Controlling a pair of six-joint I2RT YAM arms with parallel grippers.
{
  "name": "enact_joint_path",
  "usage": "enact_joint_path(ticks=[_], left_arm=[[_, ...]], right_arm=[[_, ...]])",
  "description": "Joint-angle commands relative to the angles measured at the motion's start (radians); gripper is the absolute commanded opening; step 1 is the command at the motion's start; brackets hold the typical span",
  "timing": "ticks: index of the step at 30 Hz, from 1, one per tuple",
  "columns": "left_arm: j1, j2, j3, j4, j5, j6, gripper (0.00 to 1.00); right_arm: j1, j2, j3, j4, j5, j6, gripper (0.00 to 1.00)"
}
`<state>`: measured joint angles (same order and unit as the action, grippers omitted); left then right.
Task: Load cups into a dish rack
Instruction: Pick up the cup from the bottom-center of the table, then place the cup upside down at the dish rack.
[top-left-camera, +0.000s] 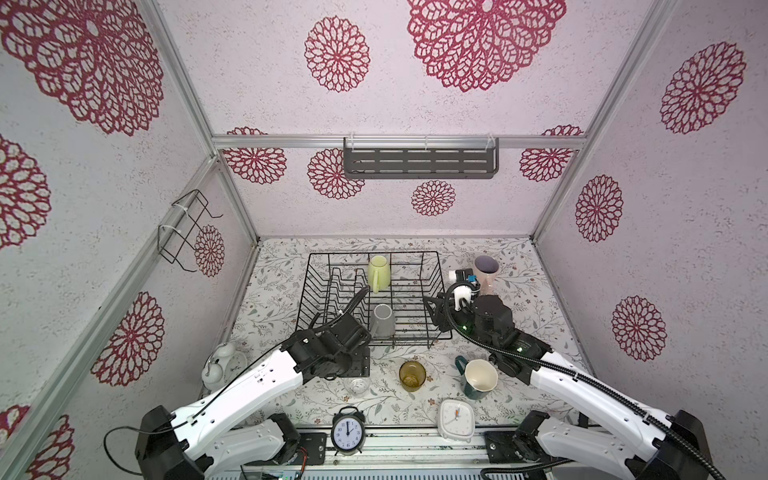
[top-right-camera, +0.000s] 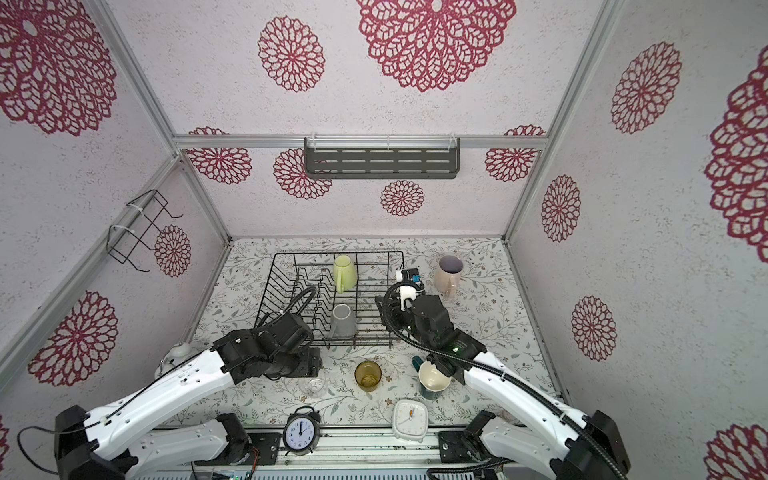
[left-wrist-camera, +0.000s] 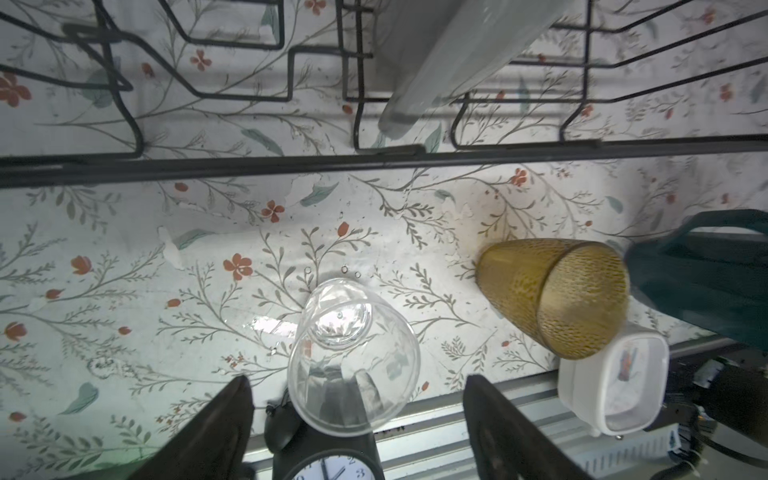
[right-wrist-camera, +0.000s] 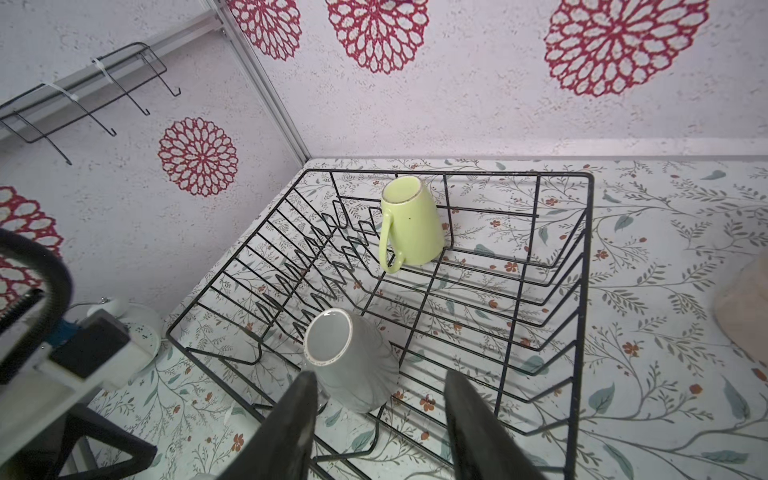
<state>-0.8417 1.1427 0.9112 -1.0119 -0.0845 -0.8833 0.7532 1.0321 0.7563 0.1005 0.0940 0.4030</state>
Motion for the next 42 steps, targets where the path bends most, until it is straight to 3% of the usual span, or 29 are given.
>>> enact_joint_path(ticks=[1, 5, 10, 14, 24, 26, 30, 34, 38, 42], left_arm=[[-0.025, 0.062, -0.013, -0.019, -0.025, -0.022, 0.84], [-0.036, 0.081, -0.051, 0.008, -0.031, -0.014, 0.81], [-0.03, 0.101, -0.102, 0.057, -0.004, -0.013, 0.66], [-0.016, 0.113, -0.143, 0.115, 0.008, -0.014, 0.62], [-0.002, 0.111, -0.128, 0.145, 0.026, 0.023, 0.06], [-0.002, 0.074, -0.113, 0.138, 0.019, 0.028, 0.03], [0.0, -0.035, -0.078, 0.169, 0.021, 0.057, 0.02], [0.002, -0.193, -0.084, 0.337, 0.011, 0.068, 0.0], [0.038, -0.332, -0.117, 0.543, -0.025, 0.139, 0.0], [0.124, -0.381, -0.131, 0.692, -0.023, 0.209, 0.0]], right_arm=[[-0.005, -0.027, 0.003, 0.067, 0.029, -0.006, 0.53], [-0.005, -0.04, -0.003, 0.064, 0.063, -0.009, 0.53], [-0.006, -0.055, -0.017, 0.065, 0.078, 0.008, 0.53], [-0.005, -0.062, -0.025, 0.068, 0.084, 0.025, 0.53], [-0.005, -0.07, -0.025, 0.053, 0.108, 0.041, 0.53], [-0.005, -0.066, -0.025, 0.049, 0.106, 0.046, 0.53], [-0.006, -0.046, -0.007, 0.027, 0.099, 0.046, 0.65], [-0.011, -0.004, 0.034, 0.03, -0.02, 0.048, 0.76], [-0.034, 0.053, 0.127, 0.0, -0.229, 0.183, 0.85], [-0.049, 0.091, 0.188, 0.028, -0.424, 0.339, 0.88]])
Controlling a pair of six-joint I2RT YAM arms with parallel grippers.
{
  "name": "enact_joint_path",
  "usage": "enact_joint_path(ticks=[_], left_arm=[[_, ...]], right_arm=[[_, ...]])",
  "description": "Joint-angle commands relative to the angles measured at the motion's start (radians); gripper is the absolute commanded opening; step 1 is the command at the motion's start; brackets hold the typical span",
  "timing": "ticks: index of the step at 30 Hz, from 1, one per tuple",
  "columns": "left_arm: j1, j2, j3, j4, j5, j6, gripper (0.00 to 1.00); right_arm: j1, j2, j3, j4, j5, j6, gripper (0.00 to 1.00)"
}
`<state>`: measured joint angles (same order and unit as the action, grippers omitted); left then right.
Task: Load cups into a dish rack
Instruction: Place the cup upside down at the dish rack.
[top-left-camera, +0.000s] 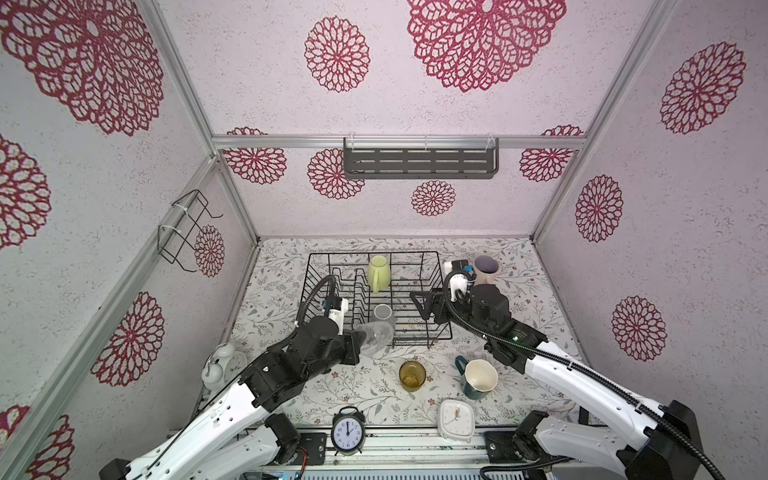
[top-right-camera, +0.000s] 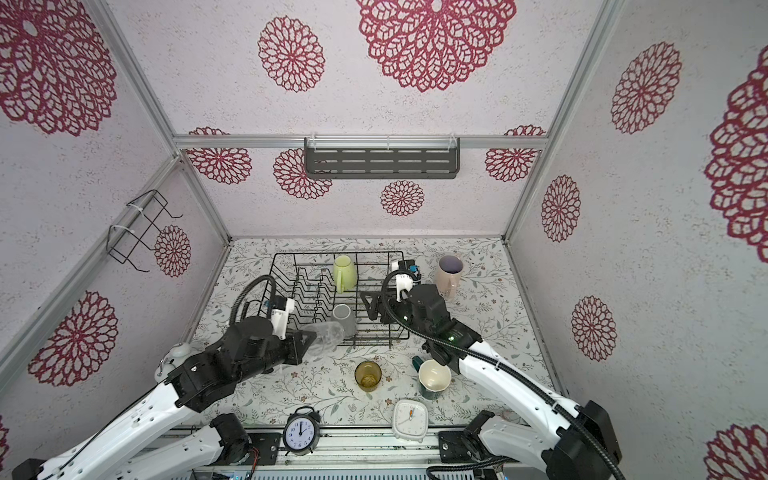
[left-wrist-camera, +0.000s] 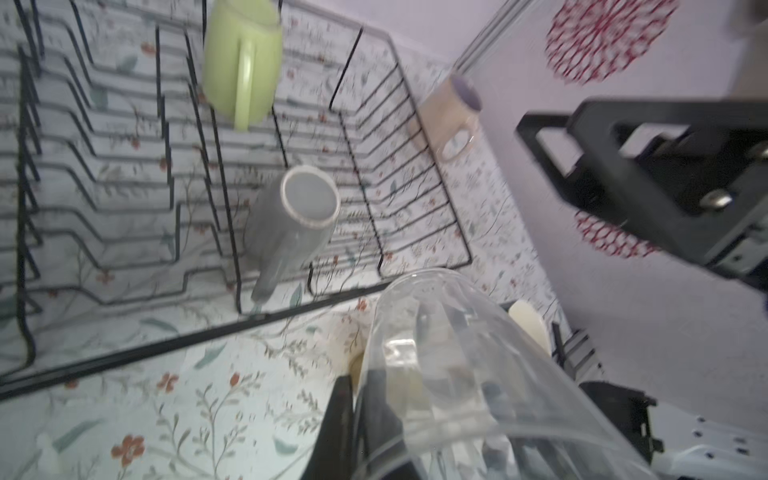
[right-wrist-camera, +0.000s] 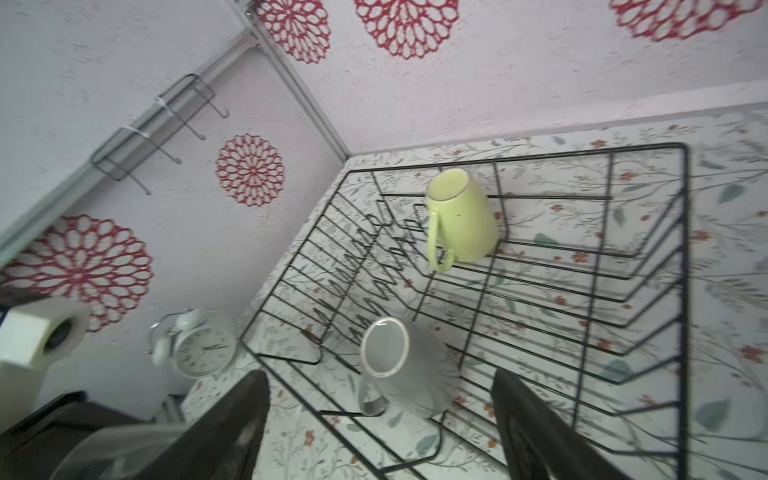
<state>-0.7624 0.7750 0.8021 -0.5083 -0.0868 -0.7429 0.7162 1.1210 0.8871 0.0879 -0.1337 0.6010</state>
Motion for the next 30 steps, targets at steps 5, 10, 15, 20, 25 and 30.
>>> enact_joint_path(ticks=[5, 10, 15, 20, 25, 30], left_arm=[[0.223, 0.051, -0.045, 0.404, 0.266, -0.01, 0.0], [0.245, 0.139, -0.072, 0.61, 0.416, -0.114, 0.0], [0.245, 0.195, -0.127, 0.813, 0.492, -0.222, 0.0], [0.242, 0.252, -0.136, 0.912, 0.545, -0.301, 0.01], [0.227, 0.291, -0.121, 0.902, 0.579, -0.306, 0.01], [0.225, 0.302, -0.118, 0.891, 0.572, -0.312, 0.03]], right_arm=[[-0.02, 0.053, 0.039, 0.294, -0.451, 0.387, 0.99], [-0.017, 0.101, -0.006, 0.452, -0.486, 0.516, 0.99], [-0.009, 0.143, -0.067, 0.7, -0.491, 0.657, 0.94], [-0.008, 0.183, -0.075, 0.761, -0.471, 0.699, 0.92], [-0.008, 0.221, -0.066, 0.854, -0.484, 0.731, 0.9], [-0.008, 0.274, -0.062, 1.025, -0.509, 0.833, 0.81]])
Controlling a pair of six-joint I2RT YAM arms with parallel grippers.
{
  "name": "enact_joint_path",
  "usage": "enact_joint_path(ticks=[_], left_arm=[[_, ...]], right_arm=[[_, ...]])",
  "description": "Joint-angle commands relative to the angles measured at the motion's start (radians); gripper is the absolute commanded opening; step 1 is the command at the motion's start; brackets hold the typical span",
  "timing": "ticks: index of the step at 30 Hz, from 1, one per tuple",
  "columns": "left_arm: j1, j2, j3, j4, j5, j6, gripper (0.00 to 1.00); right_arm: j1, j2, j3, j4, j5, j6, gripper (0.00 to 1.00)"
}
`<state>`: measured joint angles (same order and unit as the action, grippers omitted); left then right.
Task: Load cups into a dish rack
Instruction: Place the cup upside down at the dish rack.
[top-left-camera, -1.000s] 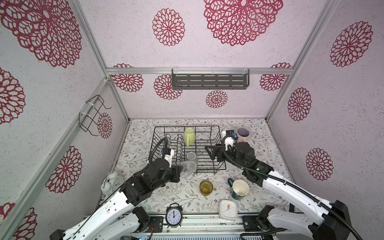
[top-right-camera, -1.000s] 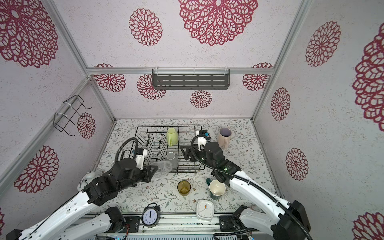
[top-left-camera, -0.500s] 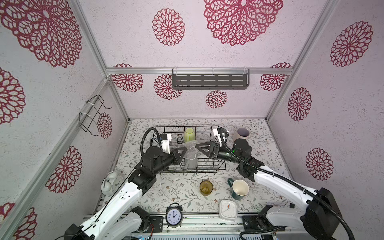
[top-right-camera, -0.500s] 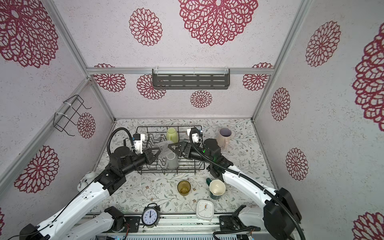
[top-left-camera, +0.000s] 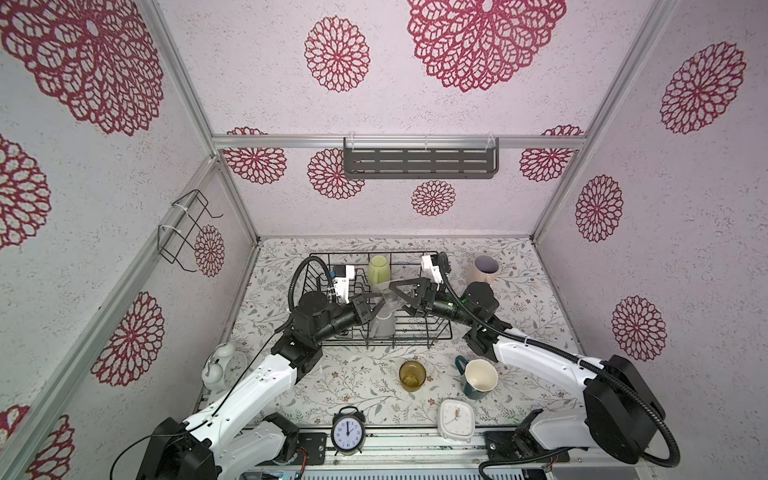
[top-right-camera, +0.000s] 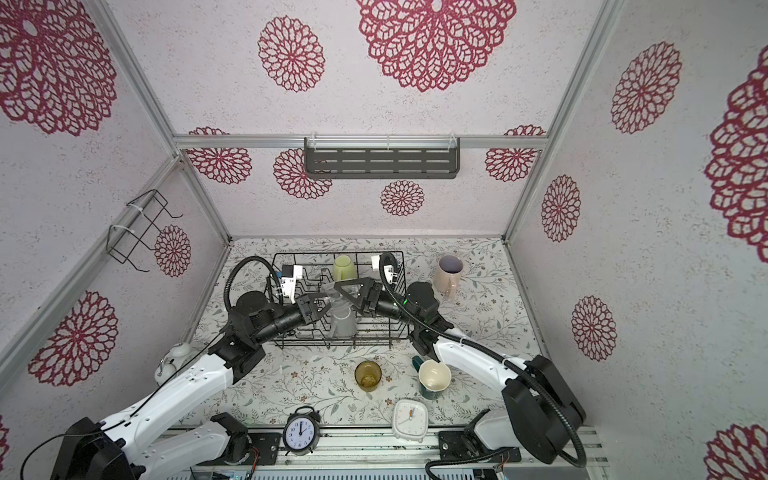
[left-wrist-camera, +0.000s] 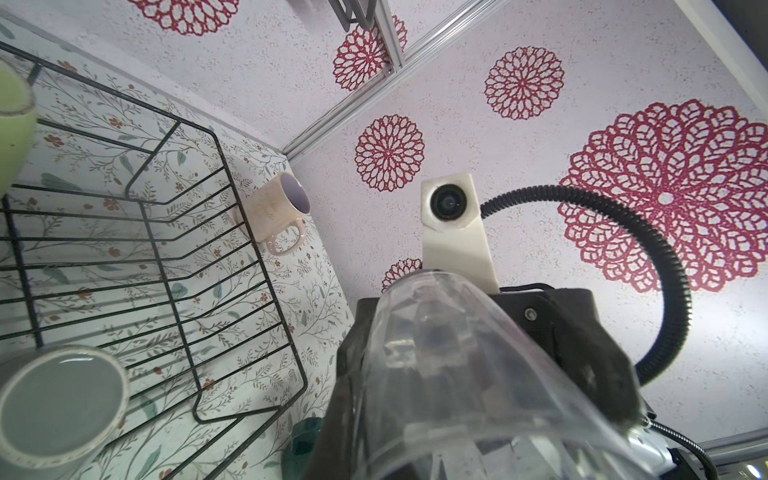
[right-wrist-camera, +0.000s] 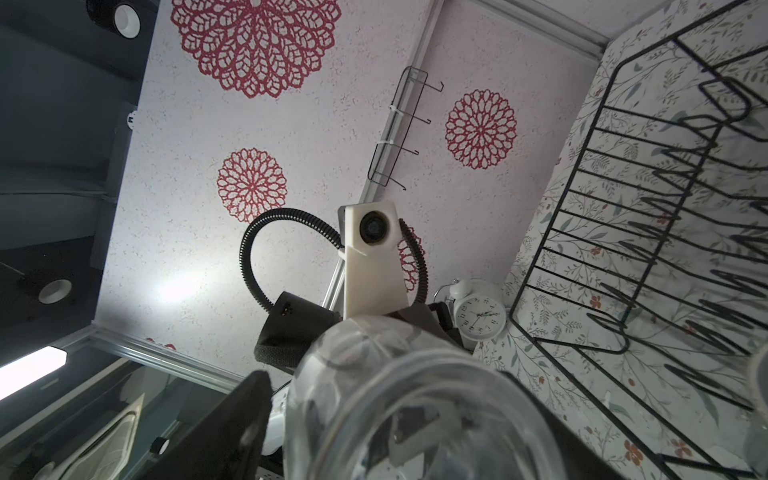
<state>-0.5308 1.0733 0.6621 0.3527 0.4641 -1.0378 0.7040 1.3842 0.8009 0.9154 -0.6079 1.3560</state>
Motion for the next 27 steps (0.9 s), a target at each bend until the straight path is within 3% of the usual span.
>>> enact_joint_path(ticks=[1, 8, 13, 16, 22, 27], left_arm=[[-0.006, 0.004, 0.025, 0.024, 0.017, -0.018, 0.03], [-0.005, 0.023, 0.043, -0.041, -0.004, -0.004, 0.1], [-0.001, 0.022, 0.052, -0.067, -0.011, -0.003, 0.28], [0.007, 0.005, 0.061, -0.141, -0.04, 0.022, 0.67], [0.04, -0.1, 0.086, -0.515, -0.276, 0.14, 0.85], [0.104, -0.205, 0.049, -0.626, -0.31, 0.143, 0.89]], right_arm=[[0.004, 0.023, 0.027, 0.219, -0.042, 0.096, 0.79], [0.005, 0.069, 0.033, 0.229, -0.057, 0.098, 0.7], [0.003, 0.088, 0.028, 0.224, -0.029, 0.083, 0.63], [-0.012, 0.103, 0.035, 0.182, -0.021, 0.046, 0.6], [-0.087, 0.135, 0.067, -0.007, 0.004, -0.139, 0.59], [-0.095, 0.171, 0.183, -0.362, 0.096, -0.434, 0.58]])
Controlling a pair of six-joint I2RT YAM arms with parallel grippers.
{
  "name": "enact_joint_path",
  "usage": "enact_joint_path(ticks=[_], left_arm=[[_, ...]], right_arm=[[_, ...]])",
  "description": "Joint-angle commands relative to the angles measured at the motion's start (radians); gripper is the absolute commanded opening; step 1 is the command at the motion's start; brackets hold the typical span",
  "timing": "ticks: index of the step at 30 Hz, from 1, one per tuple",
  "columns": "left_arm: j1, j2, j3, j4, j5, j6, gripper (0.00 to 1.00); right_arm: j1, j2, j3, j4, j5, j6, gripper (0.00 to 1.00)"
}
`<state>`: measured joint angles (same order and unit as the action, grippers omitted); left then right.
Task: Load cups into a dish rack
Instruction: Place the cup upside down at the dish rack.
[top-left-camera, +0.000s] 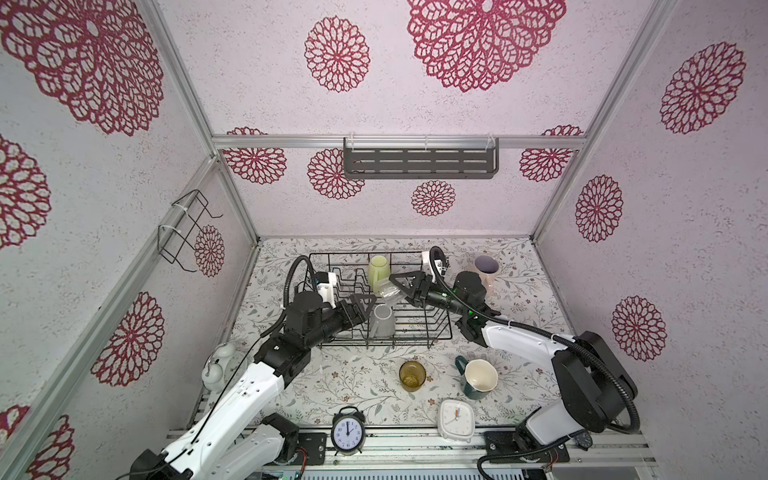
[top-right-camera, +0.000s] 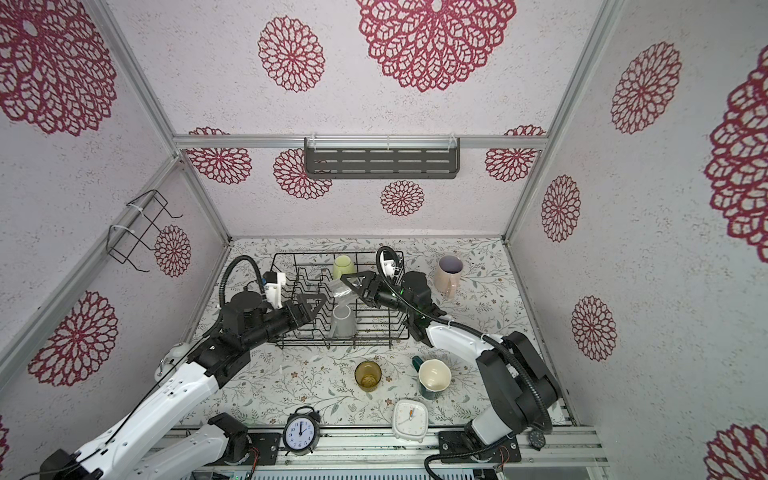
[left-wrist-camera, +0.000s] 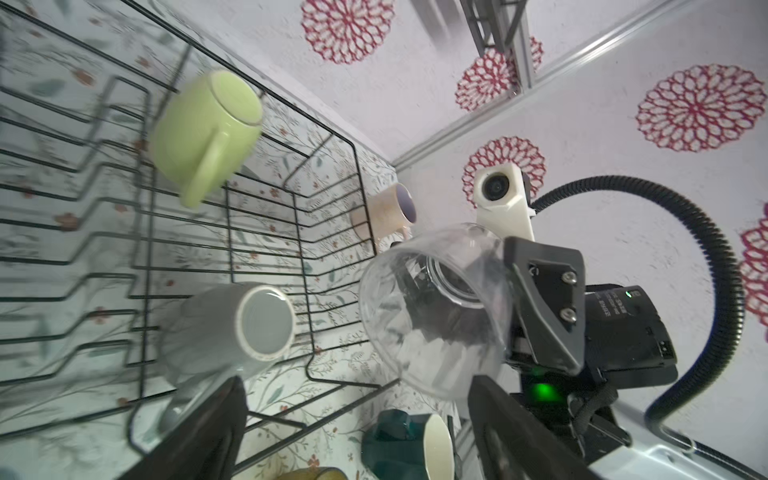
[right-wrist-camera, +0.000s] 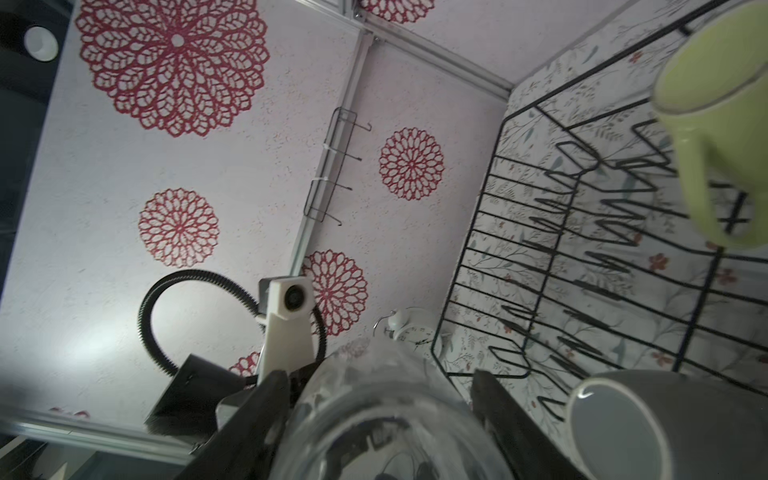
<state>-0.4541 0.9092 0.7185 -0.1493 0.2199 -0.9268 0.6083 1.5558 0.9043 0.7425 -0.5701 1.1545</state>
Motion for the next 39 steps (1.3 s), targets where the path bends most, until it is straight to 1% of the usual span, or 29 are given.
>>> enact_joint_path(ticks=[1, 5, 7, 10, 12, 15, 17, 20, 22, 25, 30, 34, 37, 39], left_arm=[[0.037, -0.06, -0.011, -0.155, -0.085, 0.037, 0.89], [0.071, -0.118, -0.024, -0.261, -0.148, 0.052, 0.91], [0.087, -0.135, -0.033, -0.282, -0.155, 0.057, 0.92], [0.102, -0.151, -0.047, -0.294, -0.161, 0.056, 0.92], [0.109, -0.153, -0.053, -0.297, -0.167, 0.056, 0.92], [0.111, -0.146, -0.056, -0.301, -0.168, 0.057, 0.92], [0.111, -0.14, -0.056, -0.308, -0.166, 0.059, 0.92], [0.113, -0.138, -0.06, -0.32, -0.167, 0.064, 0.93], [0.114, -0.136, -0.061, -0.324, -0.163, 0.073, 0.93], [0.115, -0.132, -0.06, -0.322, -0.16, 0.075, 0.93], [0.115, -0.127, -0.064, -0.32, -0.157, 0.074, 0.92], [0.115, -0.127, -0.072, -0.319, -0.154, 0.075, 0.92], [0.115, -0.122, -0.076, -0.315, -0.154, 0.075, 0.92], [0.115, -0.118, -0.074, -0.318, -0.154, 0.077, 0.92]], right_arm=[[0.003, 0.01, 0.106, -0.247, 0.078, -0.303, 0.58], [0.005, 0.055, 0.201, -0.445, 0.174, -0.543, 0.58], [0.007, 0.074, 0.245, -0.529, 0.237, -0.63, 0.58], [0.011, 0.106, 0.284, -0.577, 0.304, -0.698, 0.58], [0.013, 0.13, 0.306, -0.577, 0.317, -0.737, 0.58], [0.013, 0.179, 0.355, -0.601, 0.275, -0.859, 0.58], [0.013, 0.205, 0.392, -0.645, 0.236, -0.984, 0.58], [0.013, 0.226, 0.407, -0.676, 0.204, -1.143, 0.58], [0.013, 0.24, 0.401, -0.667, 0.205, -1.215, 0.58], [0.008, 0.277, 0.4, -0.634, 0.213, -1.245, 0.57], [0.008, 0.357, 0.474, -0.678, 0.207, -1.301, 0.56], [0.008, 0.404, 0.5, -0.707, 0.17, -1.404, 0.56], [0.006, 0.422, 0.497, -0.707, 0.111, -1.512, 0.56], [0.007, 0.437, 0.512, -0.725, 0.09, -1.557, 0.56]])
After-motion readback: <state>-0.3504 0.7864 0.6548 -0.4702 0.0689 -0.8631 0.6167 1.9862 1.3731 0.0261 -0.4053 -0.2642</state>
